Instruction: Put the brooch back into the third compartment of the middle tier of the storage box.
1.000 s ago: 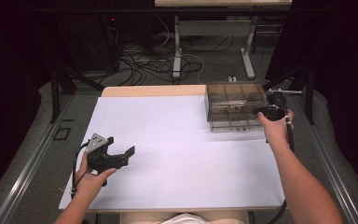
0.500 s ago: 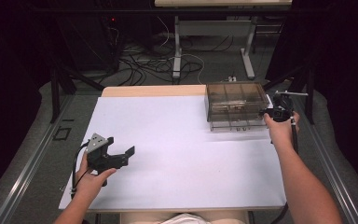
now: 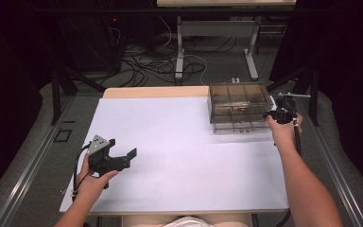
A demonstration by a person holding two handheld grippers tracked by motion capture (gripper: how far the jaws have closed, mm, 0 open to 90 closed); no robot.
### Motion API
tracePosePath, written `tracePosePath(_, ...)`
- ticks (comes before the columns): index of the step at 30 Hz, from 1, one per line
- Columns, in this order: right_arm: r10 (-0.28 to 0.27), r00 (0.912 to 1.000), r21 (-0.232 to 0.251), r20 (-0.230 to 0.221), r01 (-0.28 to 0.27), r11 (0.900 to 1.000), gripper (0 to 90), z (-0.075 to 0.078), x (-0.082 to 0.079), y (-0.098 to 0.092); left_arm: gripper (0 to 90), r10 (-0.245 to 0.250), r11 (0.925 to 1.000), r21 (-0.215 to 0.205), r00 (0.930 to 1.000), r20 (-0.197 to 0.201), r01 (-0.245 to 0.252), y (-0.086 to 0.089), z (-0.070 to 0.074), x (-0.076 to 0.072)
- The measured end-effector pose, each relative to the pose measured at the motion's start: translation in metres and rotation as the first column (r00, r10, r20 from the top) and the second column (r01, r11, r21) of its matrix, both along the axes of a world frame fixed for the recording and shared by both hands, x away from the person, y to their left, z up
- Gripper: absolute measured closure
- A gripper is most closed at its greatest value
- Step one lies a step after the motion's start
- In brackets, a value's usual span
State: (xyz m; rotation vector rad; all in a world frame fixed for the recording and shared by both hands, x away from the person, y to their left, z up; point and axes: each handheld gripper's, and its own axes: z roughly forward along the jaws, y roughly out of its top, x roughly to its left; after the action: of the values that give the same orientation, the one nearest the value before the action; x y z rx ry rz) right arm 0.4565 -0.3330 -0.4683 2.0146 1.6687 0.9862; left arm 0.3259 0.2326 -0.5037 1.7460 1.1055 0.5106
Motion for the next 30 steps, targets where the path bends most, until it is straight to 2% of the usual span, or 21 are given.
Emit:
tracePosePath(5,-0.004,1.0000,-0.012,-0.006,0.004,1.000,90.0,-0.002,0.002,0.000,4.2,0.000,1.0000,-0.001,1.0000,-0.001,0.000,0.000,0.000,0.000)
tracePosePath(6,0.000,0.9994,-0.019,-0.035,-0.001,1.000,90.0,-0.001,0.002,0.000,4.2,-0.001,1.0000,0.000,1.0000,0.000,0.001,0.000,0.000,0.000)
tracePosePath(7,-0.007,1.0000,-0.014,-0.002,0.007,1.000,90.0,-0.004,0.003,0.000,4.2,-0.001,1.0000,0.000,1.0000,0.000,0.001,0.000,0.000,0.000)
tracePosePath(9,-0.010,0.9999,-0.015,-0.008,0.010,1.000,90.0,-0.005,0.004,0.000,4.2,0.000,1.0000,-0.001,1.0000,0.001,0.000,0.000,0.000,0.000)
tracePosePath(10,-0.003,0.9997,-0.016,-0.025,0.002,1.000,90.0,-0.004,0.004,0.000,4.2,0.000,1.0000,-0.001,1.0000,0.000,0.000,0.000,0.000,0.000)
tracePosePath(12,-0.004,0.9999,-0.020,-0.010,0.004,1.000,90.0,-0.007,0.005,0.000,4.2,0.000,1.0000,-0.002,1.0000,-0.001,0.000,0.000,0.000,0.000)
tracePosePath(13,-0.008,0.9993,-0.024,-0.037,0.007,1.000,90.0,-0.006,0.005,0.000,4.2,0.000,1.0000,-0.003,1.0000,-0.001,0.000,0.000,0.000,0.000)
tracePosePath(14,-0.007,0.9998,-0.029,-0.020,0.006,1.000,90.0,-0.008,0.006,0.000,4.2,0.000,1.0000,-0.003,1.0000,0.000,0.000,0.000,0.000,0.000)
tracePosePath(15,-0.013,0.9996,-0.018,-0.025,0.013,1.000,90.0,-0.008,0.006,0.000,4.2,0.000,1.0000,0.000,1.0000,0.001,0.000,0.000,0.000,0.000)
tracePosePath(19,-0.003,0.9994,-0.034,-0.034,0.002,0.999,90.0,-0.011,0.008,0.000,4.2,-0.001,1.0000,0.000,1.0000,0.000,0.001,0.000,0.000,0.000)
tracePosePath(22,-0.023,0.9993,-0.027,-0.028,0.022,0.999,90.0,-0.012,0.009,0.003,4.3,-0.001,1.0000,0.000,1.0000,0.000,0.001,0.000,0.000,0.000)
tracePosePath(23,-0.011,0.9992,-0.030,-0.038,0.010,1.000,90.0,-0.012,0.009,0.002,4.2,-0.001,1.0000,0.000,1.0000,0.000,0.001,0.000,0.000,0.000)
tracePosePath(30,-0.003,0.9994,-0.033,-0.033,0.002,0.999,90.0,-0.013,0.010,0.004,4.3,-0.001,1.0000,0.000,1.0000,0.001,0.001,0.000,0.000,0.000)
